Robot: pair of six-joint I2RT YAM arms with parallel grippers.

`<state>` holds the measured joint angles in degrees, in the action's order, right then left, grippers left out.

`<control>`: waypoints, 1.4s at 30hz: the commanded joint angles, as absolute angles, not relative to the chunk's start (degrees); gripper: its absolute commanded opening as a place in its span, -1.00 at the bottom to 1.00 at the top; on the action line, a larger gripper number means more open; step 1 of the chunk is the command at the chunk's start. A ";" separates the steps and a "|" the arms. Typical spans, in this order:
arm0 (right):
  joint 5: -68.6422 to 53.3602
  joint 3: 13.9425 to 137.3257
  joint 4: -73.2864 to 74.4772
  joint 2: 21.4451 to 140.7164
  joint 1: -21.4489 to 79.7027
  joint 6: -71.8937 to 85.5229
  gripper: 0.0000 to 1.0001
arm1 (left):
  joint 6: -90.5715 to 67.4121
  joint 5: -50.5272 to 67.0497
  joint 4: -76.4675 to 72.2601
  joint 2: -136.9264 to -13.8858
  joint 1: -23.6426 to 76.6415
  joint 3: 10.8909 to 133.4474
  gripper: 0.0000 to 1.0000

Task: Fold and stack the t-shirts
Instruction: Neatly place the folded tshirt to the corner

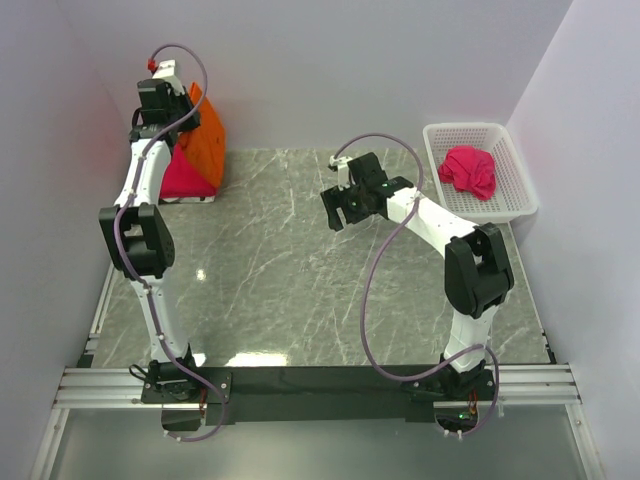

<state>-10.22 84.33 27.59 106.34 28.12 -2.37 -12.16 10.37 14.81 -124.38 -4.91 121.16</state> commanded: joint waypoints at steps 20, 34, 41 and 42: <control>-10.63 88.24 29.27 108.46 28.30 -2.37 0.69 | -1.15 15.74 13.63 -136.32 -15.38 129.03 -0.73; -10.99 88.42 29.53 108.63 28.30 -2.37 0.69 | 2.72 11.78 12.65 -140.54 -19.77 134.37 -0.06; -10.20 87.37 29.18 106.97 28.30 -2.81 0.69 | 6.94 9.93 12.66 -137.56 -23.55 134.48 0.06; -10.11 87.28 29.18 106.70 28.30 -2.81 0.69 | 6.86 11.06 12.83 -135.72 -24.08 133.69 0.04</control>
